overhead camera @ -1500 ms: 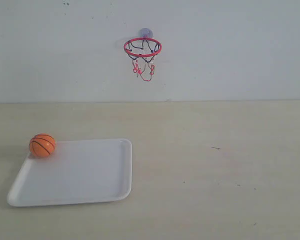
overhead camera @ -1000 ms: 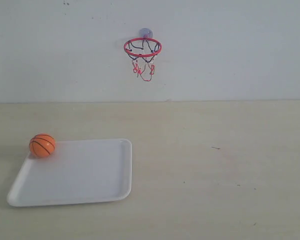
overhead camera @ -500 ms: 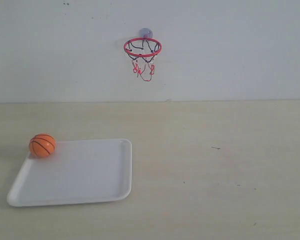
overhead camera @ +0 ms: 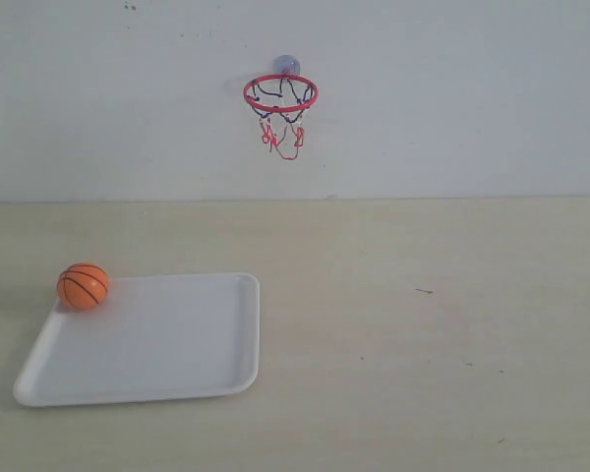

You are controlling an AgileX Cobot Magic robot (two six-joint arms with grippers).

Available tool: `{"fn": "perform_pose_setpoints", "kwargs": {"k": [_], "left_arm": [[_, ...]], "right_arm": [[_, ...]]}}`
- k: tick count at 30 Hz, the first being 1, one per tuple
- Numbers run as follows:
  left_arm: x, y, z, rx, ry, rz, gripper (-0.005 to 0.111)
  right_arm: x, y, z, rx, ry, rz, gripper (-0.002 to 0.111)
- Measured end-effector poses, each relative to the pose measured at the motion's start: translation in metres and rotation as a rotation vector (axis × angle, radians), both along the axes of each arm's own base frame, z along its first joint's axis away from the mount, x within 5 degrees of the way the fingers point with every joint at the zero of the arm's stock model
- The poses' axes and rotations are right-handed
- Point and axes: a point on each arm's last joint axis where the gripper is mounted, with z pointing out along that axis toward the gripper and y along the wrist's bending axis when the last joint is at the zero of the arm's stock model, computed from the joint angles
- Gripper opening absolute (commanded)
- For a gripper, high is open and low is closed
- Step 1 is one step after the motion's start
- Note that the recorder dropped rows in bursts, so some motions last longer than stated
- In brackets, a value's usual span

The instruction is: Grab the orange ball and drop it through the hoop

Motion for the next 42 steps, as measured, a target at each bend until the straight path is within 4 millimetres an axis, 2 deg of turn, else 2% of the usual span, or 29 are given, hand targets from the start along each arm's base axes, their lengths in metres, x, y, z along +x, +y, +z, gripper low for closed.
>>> {"fn": "perform_pose_setpoints", "kwargs": {"k": [4,10,14,17,21,25,28,34,37,42], "left_arm": [[0.038,-0.001,0.020,-0.005,0.131,-0.013,0.004],[0.117,-0.004,0.037,0.074,0.461,-0.010,0.004],[0.166,-0.005,0.038,0.156,0.678,-0.010,0.004],[0.201,-0.007,0.031,0.240,0.859,-0.022,0.004],[0.236,-0.008,0.022,0.332,1.042,-0.050,0.004],[0.272,-0.010,0.002,0.405,1.211,-0.099,0.004],[0.297,-0.014,-0.021,0.448,1.312,-0.165,0.004],[0.336,-0.019,-0.068,0.526,1.424,-0.276,0.007],[0.351,-0.020,-0.094,0.520,1.489,-0.301,0.020],[0.367,-0.021,-0.130,0.515,1.593,-0.340,0.060]], "right_arm": [[0.000,0.000,0.000,0.000,0.000,0.000,0.000],[0.000,0.000,0.000,0.000,0.000,0.000,0.000],[0.000,0.000,0.000,0.000,0.000,0.000,0.000],[0.000,0.000,0.000,0.000,0.000,0.000,0.000],[0.000,0.000,0.000,0.000,0.000,0.000,0.000],[0.000,0.000,0.000,0.000,0.000,0.000,0.000],[0.000,0.000,0.000,0.000,0.000,0.000,0.000],[0.000,0.000,0.000,0.000,0.000,0.000,0.000],[0.000,0.000,0.000,0.000,0.000,0.000,0.000],[0.000,0.000,0.000,0.000,0.000,0.000,0.000]]}}
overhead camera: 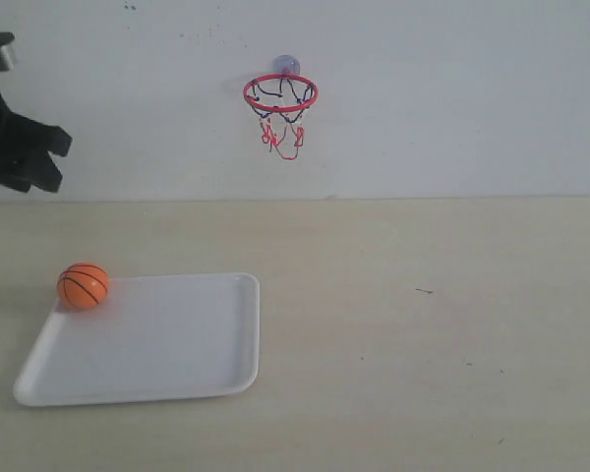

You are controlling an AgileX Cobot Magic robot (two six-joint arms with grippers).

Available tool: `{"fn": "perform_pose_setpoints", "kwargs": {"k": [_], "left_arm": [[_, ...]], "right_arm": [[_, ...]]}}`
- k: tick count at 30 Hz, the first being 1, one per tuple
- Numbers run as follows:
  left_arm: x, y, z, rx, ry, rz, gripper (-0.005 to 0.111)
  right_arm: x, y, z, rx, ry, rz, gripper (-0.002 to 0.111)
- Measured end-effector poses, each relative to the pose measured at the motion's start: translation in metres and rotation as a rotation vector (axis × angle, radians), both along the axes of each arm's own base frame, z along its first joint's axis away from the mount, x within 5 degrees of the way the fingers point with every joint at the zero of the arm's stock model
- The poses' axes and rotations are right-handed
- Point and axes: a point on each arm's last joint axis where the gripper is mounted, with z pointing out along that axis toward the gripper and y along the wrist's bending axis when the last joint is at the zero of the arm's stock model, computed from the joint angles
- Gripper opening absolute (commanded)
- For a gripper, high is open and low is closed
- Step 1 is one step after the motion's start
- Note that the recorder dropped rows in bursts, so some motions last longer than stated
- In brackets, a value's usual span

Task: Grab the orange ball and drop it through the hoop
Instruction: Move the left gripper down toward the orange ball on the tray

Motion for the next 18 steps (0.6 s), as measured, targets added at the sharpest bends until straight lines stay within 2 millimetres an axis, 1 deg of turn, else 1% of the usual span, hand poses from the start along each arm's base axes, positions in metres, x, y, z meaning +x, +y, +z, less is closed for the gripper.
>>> {"fn": "perform_pose_setpoints", "kwargs": {"k": [1,4,8,16,18], "left_arm": [[0.002,-0.001,-0.007,-0.002,0.025,-0.003,0.066],[0.007,-0.002,-0.025,-0.007,0.086,-0.009,0.072],[0.012,-0.004,-0.045,-0.007,0.144,-0.014,0.072],[0.020,-0.003,-0.068,0.001,0.184,-0.024,0.073],[0.022,-0.003,-0.073,0.004,0.180,-0.022,0.074]], "right_arm": [[0.000,0.000,0.000,0.000,0.000,0.000,0.000],[0.000,0.000,0.000,0.000,0.000,0.000,0.000],[0.000,0.000,0.000,0.000,0.000,0.000,0.000],[0.000,0.000,0.000,0.000,0.000,0.000,0.000],[0.000,0.000,0.000,0.000,0.000,0.000,0.000]]}}
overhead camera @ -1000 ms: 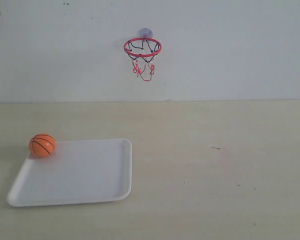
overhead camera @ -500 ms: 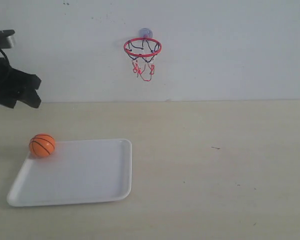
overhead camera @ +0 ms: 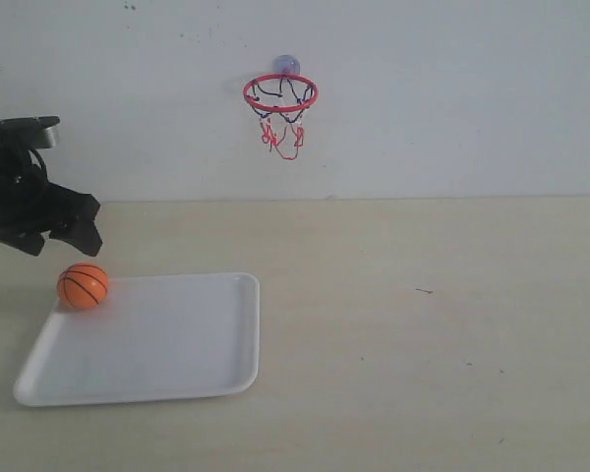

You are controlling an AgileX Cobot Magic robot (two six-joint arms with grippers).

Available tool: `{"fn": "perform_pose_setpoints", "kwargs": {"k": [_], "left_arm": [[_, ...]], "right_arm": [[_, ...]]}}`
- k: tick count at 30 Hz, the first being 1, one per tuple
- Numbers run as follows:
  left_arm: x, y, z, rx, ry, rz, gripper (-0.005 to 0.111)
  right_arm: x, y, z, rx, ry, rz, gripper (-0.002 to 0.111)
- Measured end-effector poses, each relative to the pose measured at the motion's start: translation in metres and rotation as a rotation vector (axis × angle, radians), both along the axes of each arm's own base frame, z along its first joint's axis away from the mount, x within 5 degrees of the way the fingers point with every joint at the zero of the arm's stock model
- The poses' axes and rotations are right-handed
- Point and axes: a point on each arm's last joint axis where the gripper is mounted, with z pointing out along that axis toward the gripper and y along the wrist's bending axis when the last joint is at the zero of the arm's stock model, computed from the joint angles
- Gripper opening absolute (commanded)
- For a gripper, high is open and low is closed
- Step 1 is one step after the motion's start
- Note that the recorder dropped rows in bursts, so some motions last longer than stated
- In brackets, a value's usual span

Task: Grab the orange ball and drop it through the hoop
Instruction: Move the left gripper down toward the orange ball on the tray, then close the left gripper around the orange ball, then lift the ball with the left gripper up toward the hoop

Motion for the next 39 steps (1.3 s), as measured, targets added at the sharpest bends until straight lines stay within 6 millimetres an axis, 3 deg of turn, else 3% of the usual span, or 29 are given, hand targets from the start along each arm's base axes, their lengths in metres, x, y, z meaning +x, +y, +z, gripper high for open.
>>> {"fn": "perform_pose_setpoints", "kwargs": {"k": [5,19,35,39], "left_arm": [[0.006,0.001,-0.016,0.010,0.004,-0.008,0.083],[0.012,0.002,-0.049,0.032,0.060,-0.016,0.083],[0.018,0.003,-0.067,0.042,0.056,-0.014,0.083],[0.019,0.003,-0.068,0.043,0.055,-0.012,0.078]], "right_arm": [[0.000,0.000,0.000,0.000,0.000,0.000,0.000],[0.000,0.000,0.000,0.000,0.000,0.000,0.000],[0.000,0.000,0.000,0.000,0.000,0.000,0.000],[0.000,0.000,0.000,0.000,0.000,0.000,0.000]]}}
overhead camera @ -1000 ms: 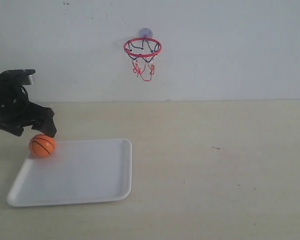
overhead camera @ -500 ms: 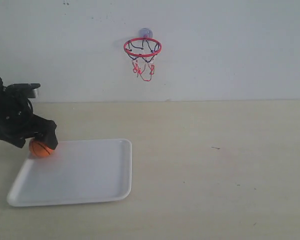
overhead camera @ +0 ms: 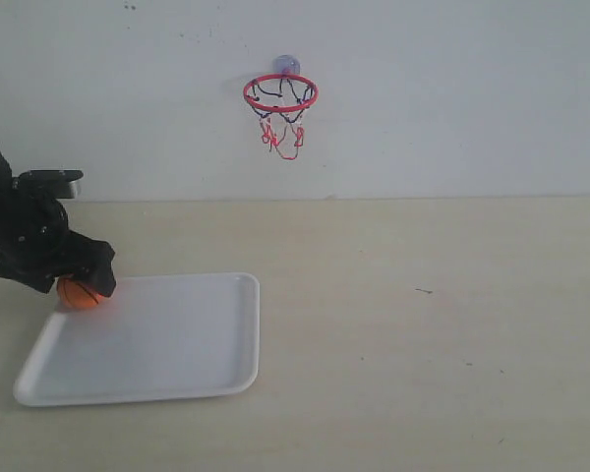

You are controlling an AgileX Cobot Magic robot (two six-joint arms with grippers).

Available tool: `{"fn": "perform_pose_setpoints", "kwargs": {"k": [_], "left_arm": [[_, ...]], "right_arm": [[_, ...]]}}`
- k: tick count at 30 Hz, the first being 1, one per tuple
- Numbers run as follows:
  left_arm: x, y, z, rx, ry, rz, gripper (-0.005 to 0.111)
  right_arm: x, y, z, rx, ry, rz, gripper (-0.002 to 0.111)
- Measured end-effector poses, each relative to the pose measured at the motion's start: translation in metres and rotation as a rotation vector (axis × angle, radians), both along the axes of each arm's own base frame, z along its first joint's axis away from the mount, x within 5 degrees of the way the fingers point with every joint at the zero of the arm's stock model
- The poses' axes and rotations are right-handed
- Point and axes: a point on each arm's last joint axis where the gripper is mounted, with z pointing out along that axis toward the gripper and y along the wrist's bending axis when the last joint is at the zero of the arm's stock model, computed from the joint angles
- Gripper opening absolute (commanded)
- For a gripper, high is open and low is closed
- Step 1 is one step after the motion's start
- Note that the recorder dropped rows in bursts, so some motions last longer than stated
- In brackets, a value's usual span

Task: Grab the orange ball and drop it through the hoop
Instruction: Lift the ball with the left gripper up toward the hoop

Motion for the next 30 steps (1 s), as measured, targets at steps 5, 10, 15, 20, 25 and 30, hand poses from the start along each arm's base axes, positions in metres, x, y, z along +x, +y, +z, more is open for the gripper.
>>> {"fn": "perform_pose_setpoints", "kwargs": {"k": [5,10,15,20,25,30], "left_arm": [[0.003,0.000,-0.008,0.004,-0.008,0.006,0.052],[0.004,0.001,-0.007,0.007,-0.027,0.007,0.004],[0.007,-0.003,0.031,-0.021,-0.118,-0.028,0.004],[0.022,-0.024,0.090,-0.218,-0.323,-0.080,0.004],[0.031,-0.056,0.126,-0.273,-0.449,-0.163,0.004],[0.041,-0.081,0.176,-0.275,-0.652,-0.212,0.004]], "right_arm": [[0.000,0.000,0.000,0.000,0.000,0.000,0.000],[0.000,0.000,0.000,0.000,0.000,0.000,0.000],[0.000,0.000,0.000,0.000,0.000,0.000,0.000],[0.000,0.000,0.000,0.000,0.000,0.000,0.000],[0.000,0.000,0.000,0.000,0.000,0.000,0.000],[0.000,0.000,0.000,0.000,0.000,0.000,0.000]]}}
